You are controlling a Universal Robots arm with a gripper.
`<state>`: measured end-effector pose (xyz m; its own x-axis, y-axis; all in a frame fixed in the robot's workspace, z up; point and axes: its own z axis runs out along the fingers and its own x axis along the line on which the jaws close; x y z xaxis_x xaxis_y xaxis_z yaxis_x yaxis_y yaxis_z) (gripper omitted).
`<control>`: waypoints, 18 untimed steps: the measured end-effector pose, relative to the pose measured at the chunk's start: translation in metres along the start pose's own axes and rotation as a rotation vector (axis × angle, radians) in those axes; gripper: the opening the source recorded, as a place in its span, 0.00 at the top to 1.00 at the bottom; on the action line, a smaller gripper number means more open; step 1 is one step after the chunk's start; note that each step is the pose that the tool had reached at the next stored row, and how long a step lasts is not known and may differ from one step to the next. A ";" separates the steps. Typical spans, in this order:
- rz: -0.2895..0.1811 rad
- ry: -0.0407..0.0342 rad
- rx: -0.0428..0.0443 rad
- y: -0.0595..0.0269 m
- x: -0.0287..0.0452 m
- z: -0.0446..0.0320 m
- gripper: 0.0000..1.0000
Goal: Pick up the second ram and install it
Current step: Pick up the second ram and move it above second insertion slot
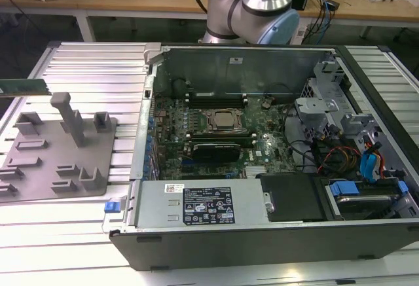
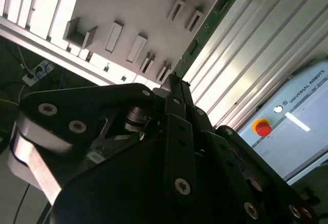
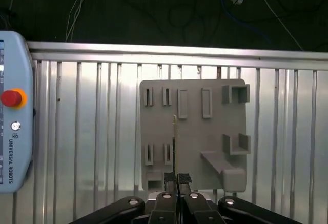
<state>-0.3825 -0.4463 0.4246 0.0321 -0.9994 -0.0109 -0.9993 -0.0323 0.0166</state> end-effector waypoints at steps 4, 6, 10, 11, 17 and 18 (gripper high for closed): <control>0.000 0.0000 -0.0002 -0.0158 0.0005 -0.0003 0.91; 0.000 0.0000 -0.0002 -0.0251 0.0008 -0.0004 0.91; 0.000 0.0000 -0.0002 -0.0386 0.0012 -0.0007 0.91; 0.000 0.0000 -0.0002 -0.0414 0.0013 -0.0007 0.91; 0.000 -0.0001 -0.0002 -0.0612 0.0020 -0.0010 0.91; -0.001 0.0000 -0.0002 -0.0632 0.0020 -0.0011 0.91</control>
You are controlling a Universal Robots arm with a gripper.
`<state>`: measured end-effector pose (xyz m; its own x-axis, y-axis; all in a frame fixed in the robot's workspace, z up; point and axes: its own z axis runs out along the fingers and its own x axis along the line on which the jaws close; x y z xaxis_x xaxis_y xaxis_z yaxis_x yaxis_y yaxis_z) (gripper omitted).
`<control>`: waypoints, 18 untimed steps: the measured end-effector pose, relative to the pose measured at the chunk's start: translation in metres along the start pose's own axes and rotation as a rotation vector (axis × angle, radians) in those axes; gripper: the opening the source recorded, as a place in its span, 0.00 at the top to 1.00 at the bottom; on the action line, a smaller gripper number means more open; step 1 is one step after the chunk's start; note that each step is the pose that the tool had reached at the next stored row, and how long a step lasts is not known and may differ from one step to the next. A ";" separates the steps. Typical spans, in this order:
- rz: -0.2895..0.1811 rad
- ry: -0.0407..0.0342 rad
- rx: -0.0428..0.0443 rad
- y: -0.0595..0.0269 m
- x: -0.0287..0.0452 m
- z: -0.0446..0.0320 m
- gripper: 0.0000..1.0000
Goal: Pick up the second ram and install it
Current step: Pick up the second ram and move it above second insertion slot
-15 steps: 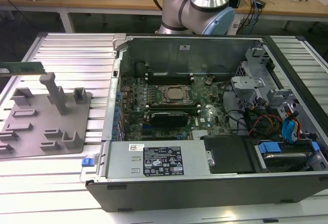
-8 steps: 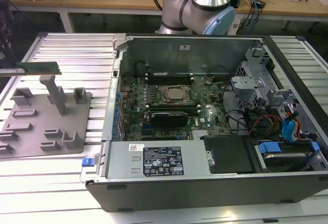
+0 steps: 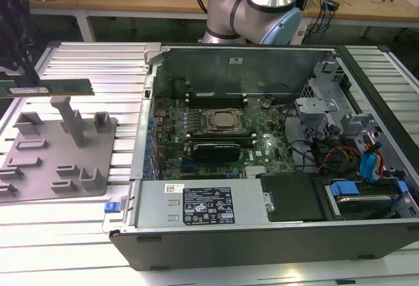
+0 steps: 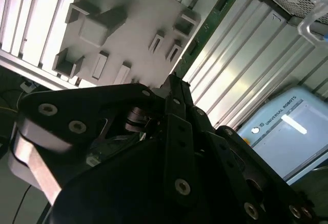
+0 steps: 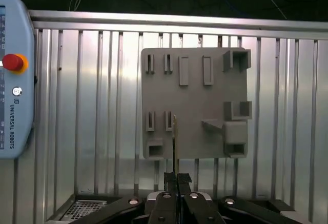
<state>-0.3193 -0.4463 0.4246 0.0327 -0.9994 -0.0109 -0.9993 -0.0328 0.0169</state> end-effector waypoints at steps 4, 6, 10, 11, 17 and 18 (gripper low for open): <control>0.000 0.0000 0.0000 -0.0174 0.0005 -0.0003 0.91; 0.000 0.0000 0.0000 -0.0231 0.0007 -0.0004 0.91; 0.000 0.0000 0.0000 -0.0350 0.0011 -0.0006 0.91; 0.000 0.0000 0.0000 -0.0411 0.0013 -0.0007 0.91; 0.000 -0.0001 0.0001 -0.0662 0.0021 -0.0011 0.91; 0.000 0.0000 0.0000 -0.0692 0.0023 -0.0012 0.91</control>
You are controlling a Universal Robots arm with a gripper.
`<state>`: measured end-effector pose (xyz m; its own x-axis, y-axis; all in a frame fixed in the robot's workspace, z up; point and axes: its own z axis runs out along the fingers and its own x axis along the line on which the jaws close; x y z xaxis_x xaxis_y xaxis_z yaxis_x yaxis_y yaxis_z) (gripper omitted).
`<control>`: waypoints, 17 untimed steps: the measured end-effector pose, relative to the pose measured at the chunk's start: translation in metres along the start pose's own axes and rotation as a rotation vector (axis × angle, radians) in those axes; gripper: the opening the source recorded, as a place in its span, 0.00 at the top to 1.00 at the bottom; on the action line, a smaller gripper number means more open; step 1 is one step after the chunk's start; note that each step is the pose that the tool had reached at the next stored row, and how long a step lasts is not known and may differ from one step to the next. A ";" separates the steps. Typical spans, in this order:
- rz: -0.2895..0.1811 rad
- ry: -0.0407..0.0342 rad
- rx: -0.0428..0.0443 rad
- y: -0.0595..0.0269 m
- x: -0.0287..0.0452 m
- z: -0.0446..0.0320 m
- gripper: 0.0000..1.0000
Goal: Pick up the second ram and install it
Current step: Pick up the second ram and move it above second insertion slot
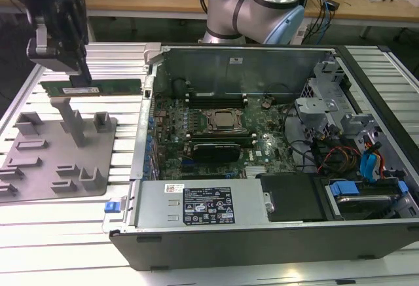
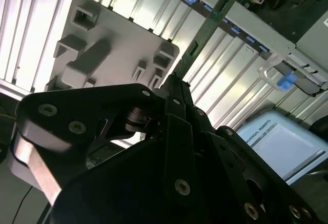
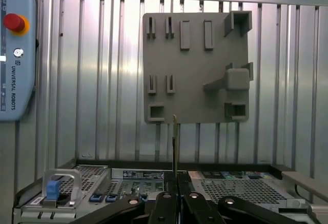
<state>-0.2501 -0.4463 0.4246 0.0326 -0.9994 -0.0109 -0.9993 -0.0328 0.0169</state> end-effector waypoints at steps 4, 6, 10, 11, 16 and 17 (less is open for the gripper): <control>0.000 0.0000 0.0000 -0.0192 0.0006 -0.0003 0.91; 0.000 0.0000 0.0000 -0.0265 0.0008 -0.0005 0.91; 0.000 0.0000 0.0000 -0.0450 0.0015 -0.0008 0.91; 0.000 0.0000 0.0000 -0.0495 0.0016 -0.0008 0.91; 0.000 -0.0001 0.0001 -0.0675 0.0022 -0.0011 0.91; 0.000 0.0000 0.0000 -0.0760 0.0025 -0.0013 0.91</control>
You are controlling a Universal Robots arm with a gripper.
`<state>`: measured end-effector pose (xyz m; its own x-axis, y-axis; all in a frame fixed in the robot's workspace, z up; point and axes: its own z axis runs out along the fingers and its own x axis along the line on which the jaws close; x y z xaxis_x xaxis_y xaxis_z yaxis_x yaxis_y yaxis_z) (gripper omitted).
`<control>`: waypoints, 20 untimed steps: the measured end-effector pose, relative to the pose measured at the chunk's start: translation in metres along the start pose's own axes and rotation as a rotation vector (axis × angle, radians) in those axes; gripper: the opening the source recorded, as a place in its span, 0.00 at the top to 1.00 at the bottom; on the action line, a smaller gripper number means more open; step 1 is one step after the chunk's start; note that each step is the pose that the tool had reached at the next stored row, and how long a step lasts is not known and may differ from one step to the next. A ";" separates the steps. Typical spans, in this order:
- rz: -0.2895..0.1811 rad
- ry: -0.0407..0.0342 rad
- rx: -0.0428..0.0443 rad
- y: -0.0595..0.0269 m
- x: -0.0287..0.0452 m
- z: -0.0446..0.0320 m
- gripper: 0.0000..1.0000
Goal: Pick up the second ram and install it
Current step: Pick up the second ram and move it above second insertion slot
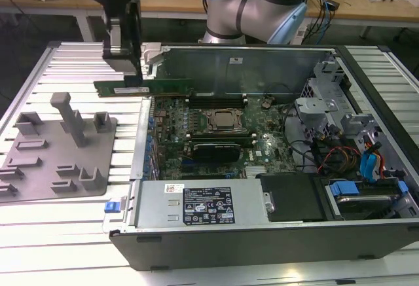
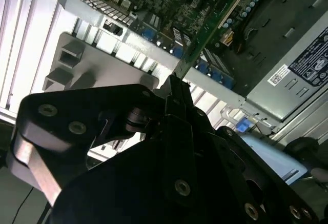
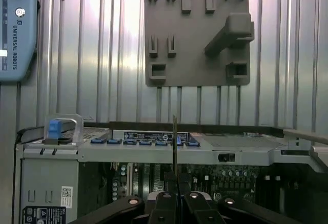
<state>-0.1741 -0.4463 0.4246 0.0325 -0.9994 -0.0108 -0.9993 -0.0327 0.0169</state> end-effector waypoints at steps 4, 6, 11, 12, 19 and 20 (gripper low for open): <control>0.000 -0.0001 0.0000 -0.0282 0.0009 -0.0003 0.91; 0.000 -0.0001 0.0000 -0.0431 0.0014 -0.0006 0.91; 0.000 0.0000 -0.0001 -0.0703 0.0023 -0.0009 0.91; 0.000 -0.0001 -0.0001 -0.0775 0.0025 -0.0009 0.91; 0.000 -0.0003 -0.0132 -0.0900 0.0029 0.0010 0.91; 0.000 -0.0007 -0.0191 -0.0915 0.0030 0.0019 0.91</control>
<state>-0.0825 -0.4463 0.4211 0.0321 -0.9994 -0.0115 -0.9988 -0.0324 0.0360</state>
